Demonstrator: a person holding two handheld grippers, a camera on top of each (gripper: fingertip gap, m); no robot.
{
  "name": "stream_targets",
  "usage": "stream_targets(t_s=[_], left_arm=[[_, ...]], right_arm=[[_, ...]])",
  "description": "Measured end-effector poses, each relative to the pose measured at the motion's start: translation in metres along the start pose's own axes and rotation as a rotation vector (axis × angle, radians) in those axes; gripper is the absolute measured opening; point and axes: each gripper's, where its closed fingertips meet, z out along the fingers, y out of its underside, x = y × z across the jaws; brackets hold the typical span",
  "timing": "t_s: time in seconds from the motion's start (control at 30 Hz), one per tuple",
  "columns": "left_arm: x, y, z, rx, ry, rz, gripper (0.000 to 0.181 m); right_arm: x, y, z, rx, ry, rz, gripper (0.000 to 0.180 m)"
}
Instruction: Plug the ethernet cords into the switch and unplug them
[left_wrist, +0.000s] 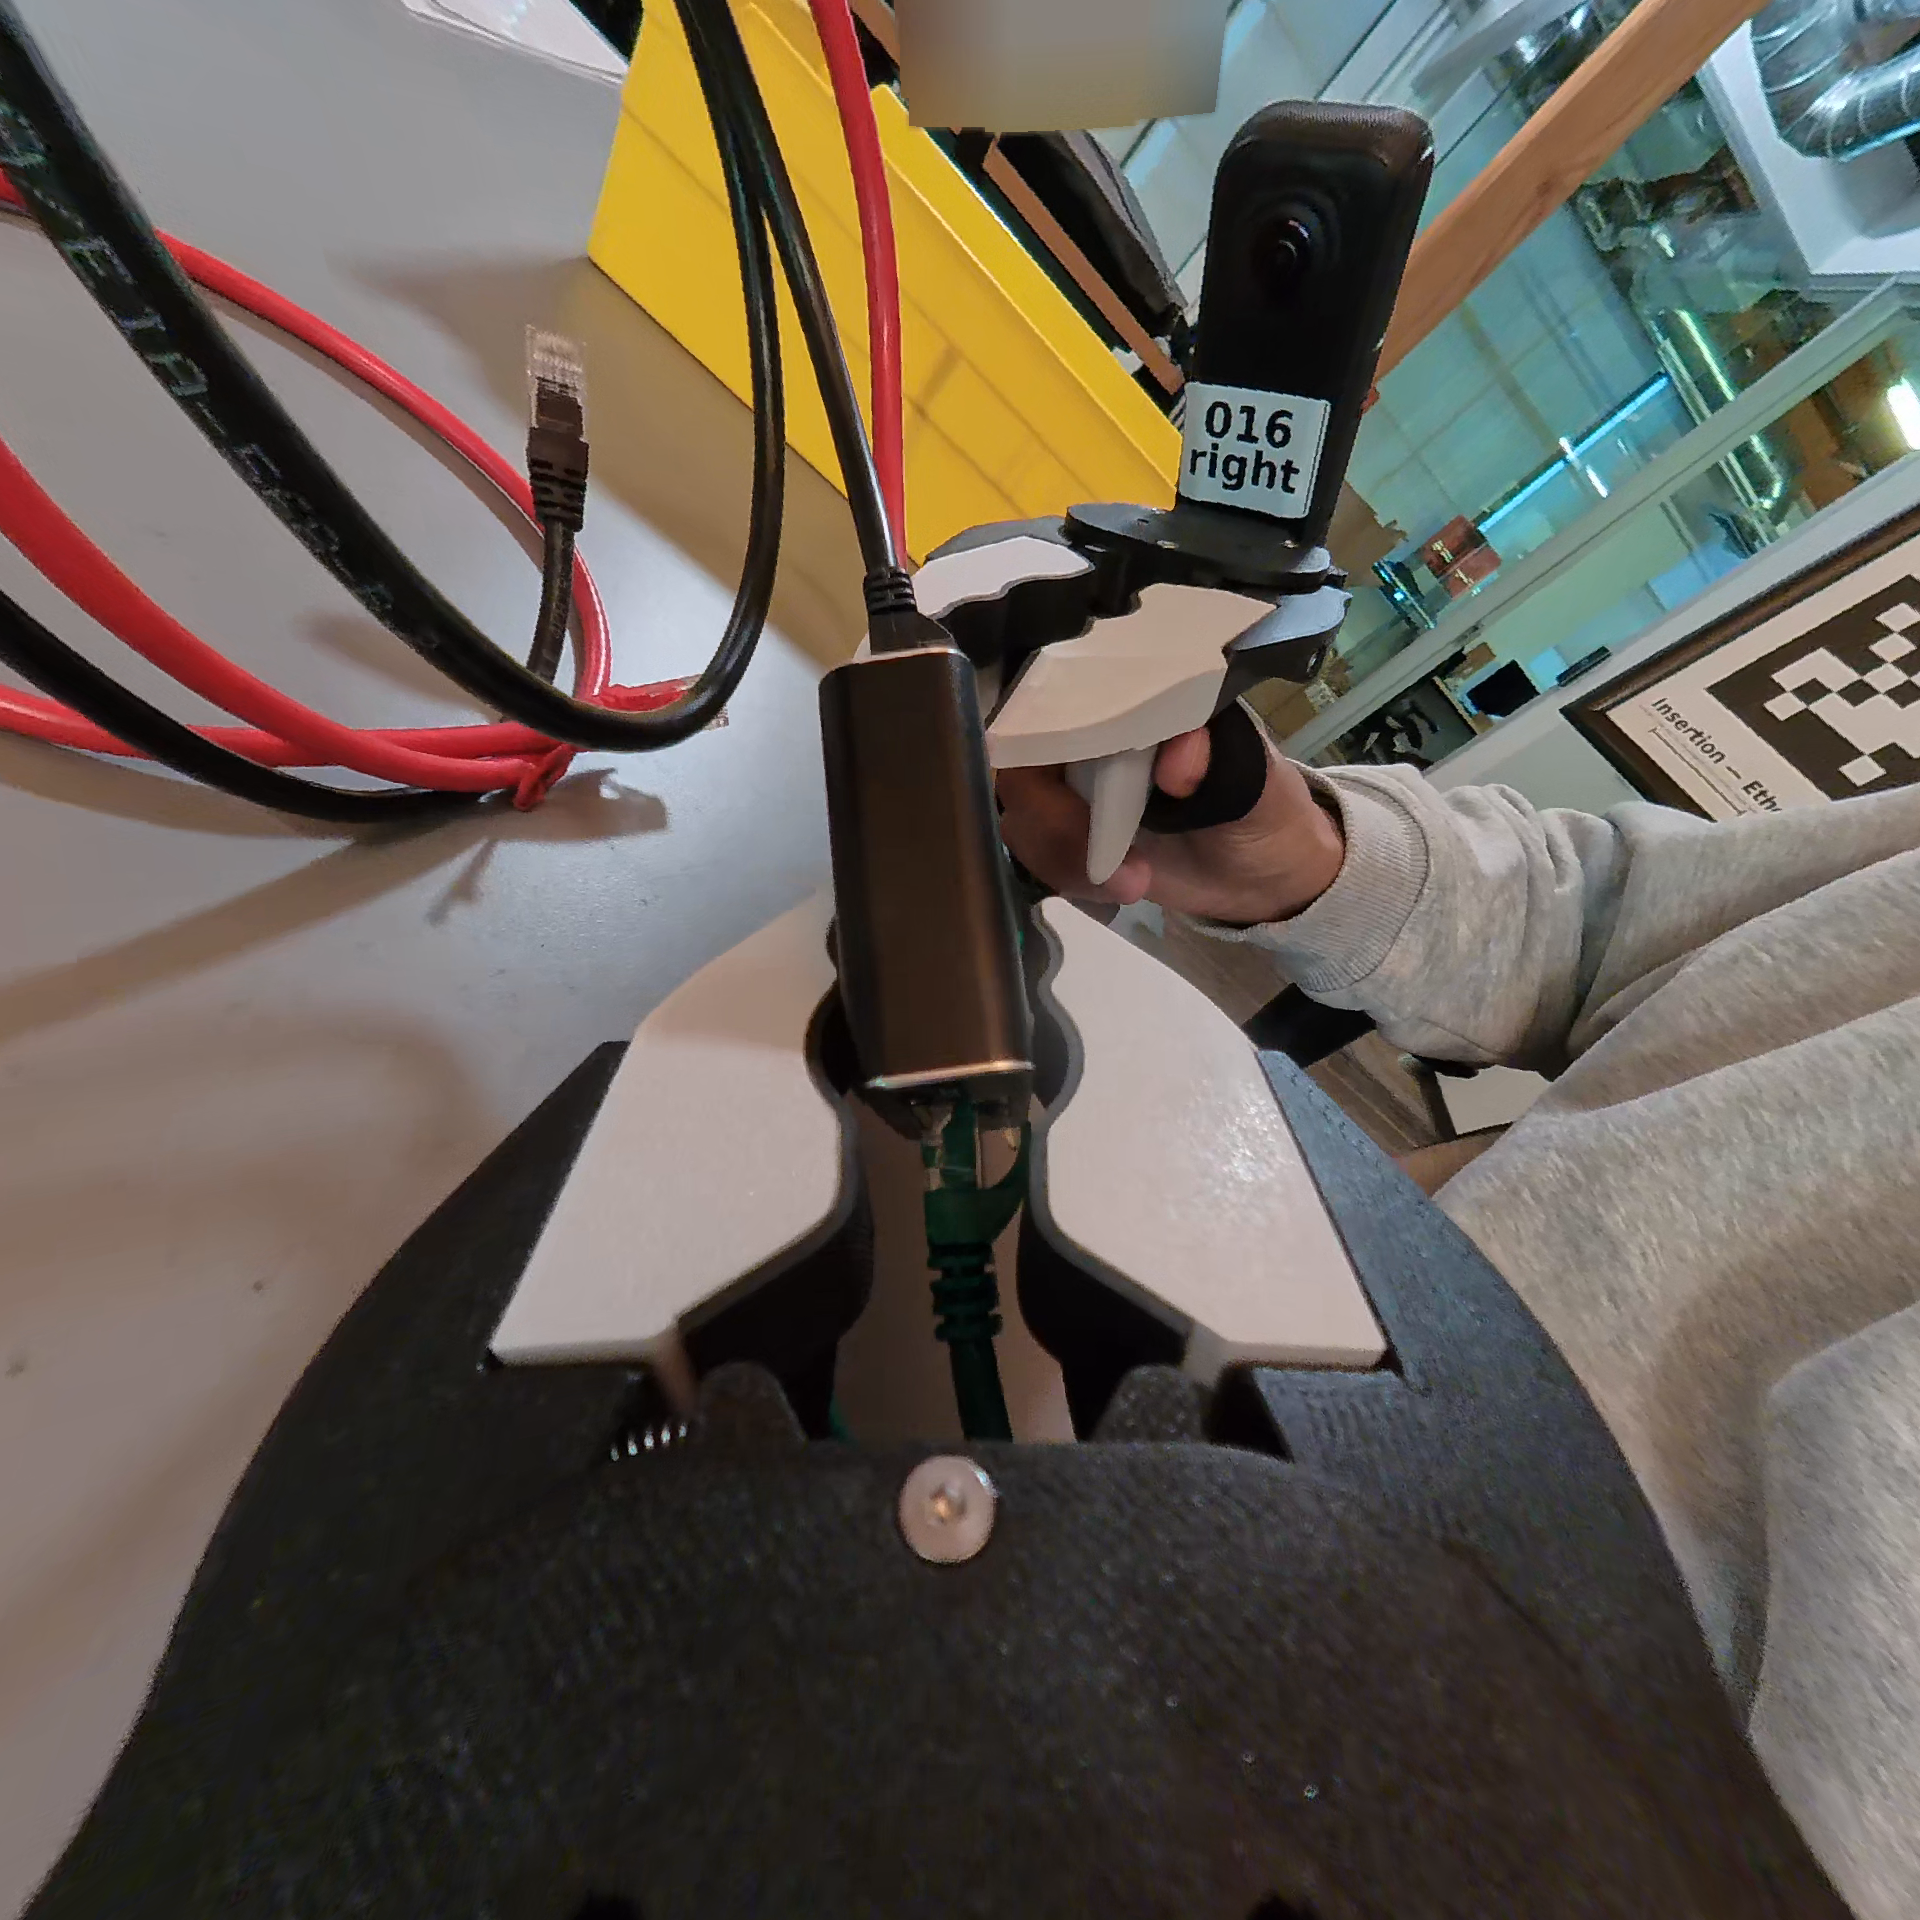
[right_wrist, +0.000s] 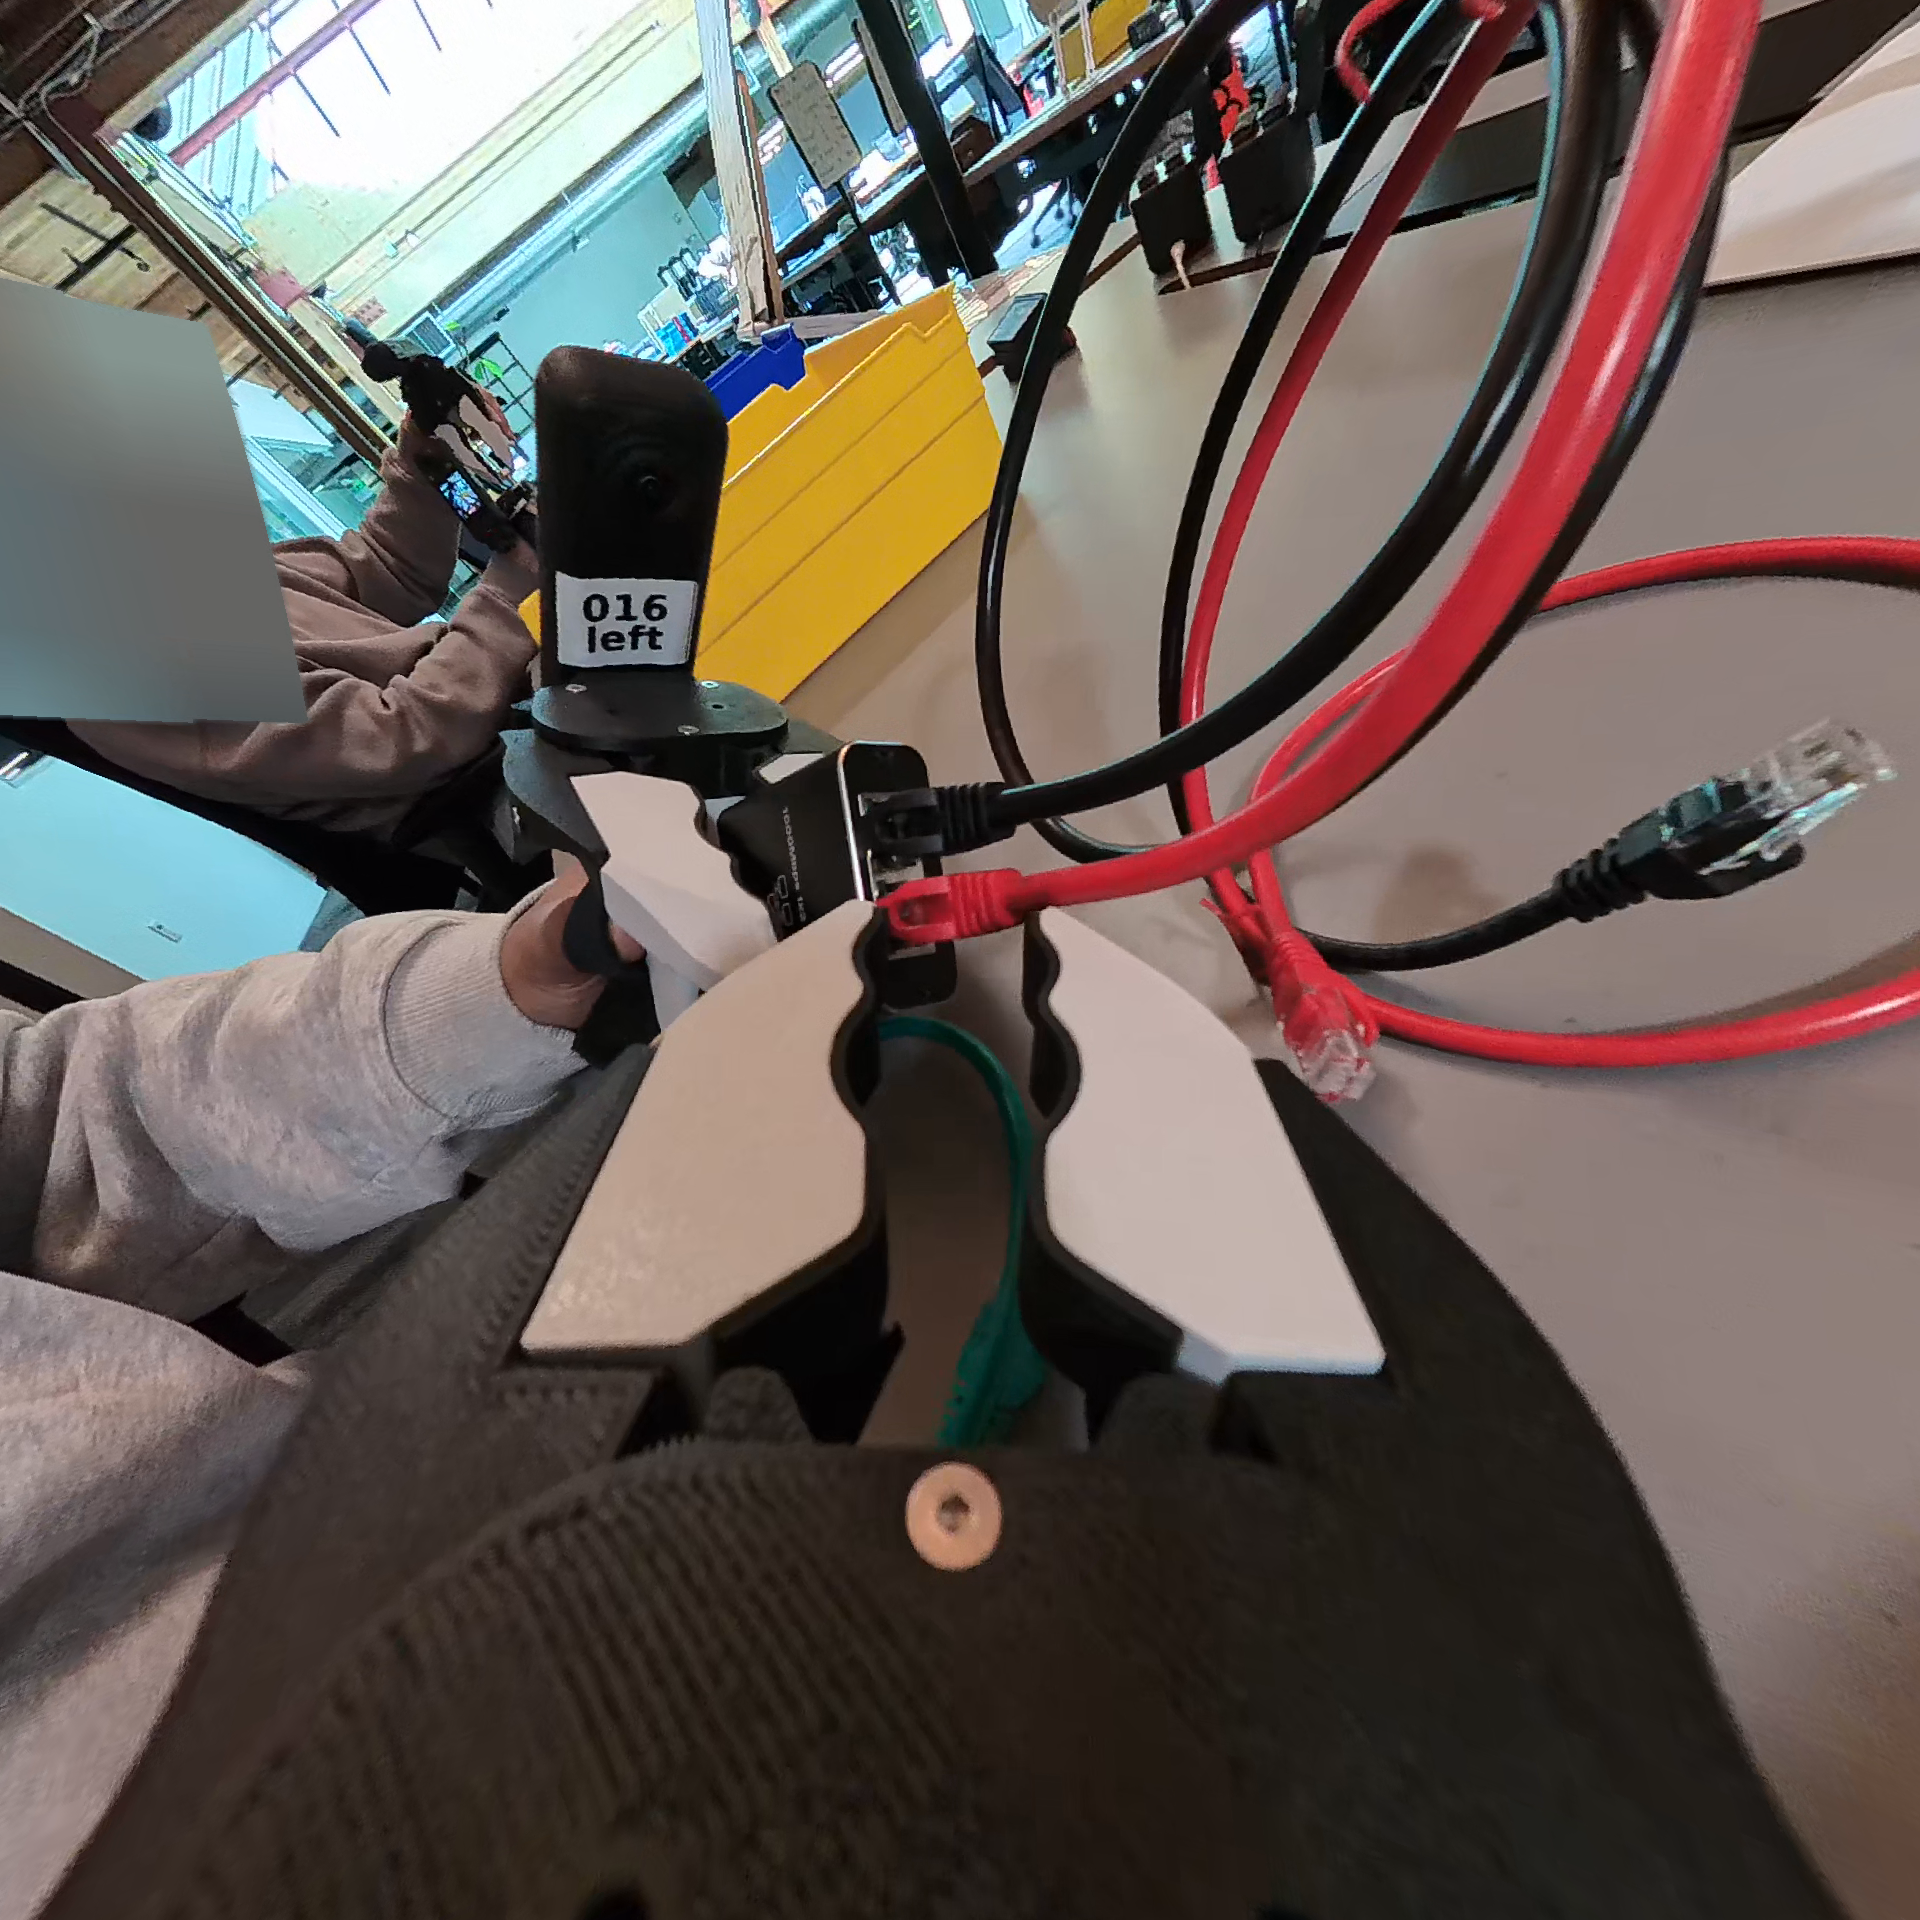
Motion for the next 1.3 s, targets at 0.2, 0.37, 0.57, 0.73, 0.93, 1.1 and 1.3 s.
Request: stream_targets(t_s=[0.2,0.37,0.57,0.73,0.93,1.1,1.3], left_arm=[[0.0022,0.0026,0.0018,-0.023,0.029,-0.012,0.032],[0.0034,0.0031,0.0022,-0.028,0.044,-0.018,0.033],[0.0034,0.0028,0.0019,-0.026,0.052,-0.030,0.034],[0.0025,0.0028,0.0020,-0.027,0.067,-0.057,0.033],[0.0019,0.0019,0.0013,-0.019,0.065,-0.061,0.032],[0.0004,0.0004,0.0009,-0.009,0.063,-0.072,0.030],[-0.0004,0.0003,0.0009,-0.008,0.061,-0.077,0.030]], right_arm=[[0.0012,0.0009,0.0002,-0.005,-0.012,0.024,0.026],[0.0011,0.0015,0.0008,-0.011,-0.024,0.038,0.025],[0.0008,0.0022,0.0018,-0.018,-0.030,0.042,0.025],[-0.0018,0.0052,0.0052,-0.039,-0.029,0.024,0.024],[-0.0021,0.0037,0.0059,-0.029,-0.020,0.009,0.024],[-0.0015,0.0020,0.0065,-0.012,-0.026,0.036,0.024],[-0.0012,0.0013,0.0070,-0.008,-0.026,0.037,0.025]])
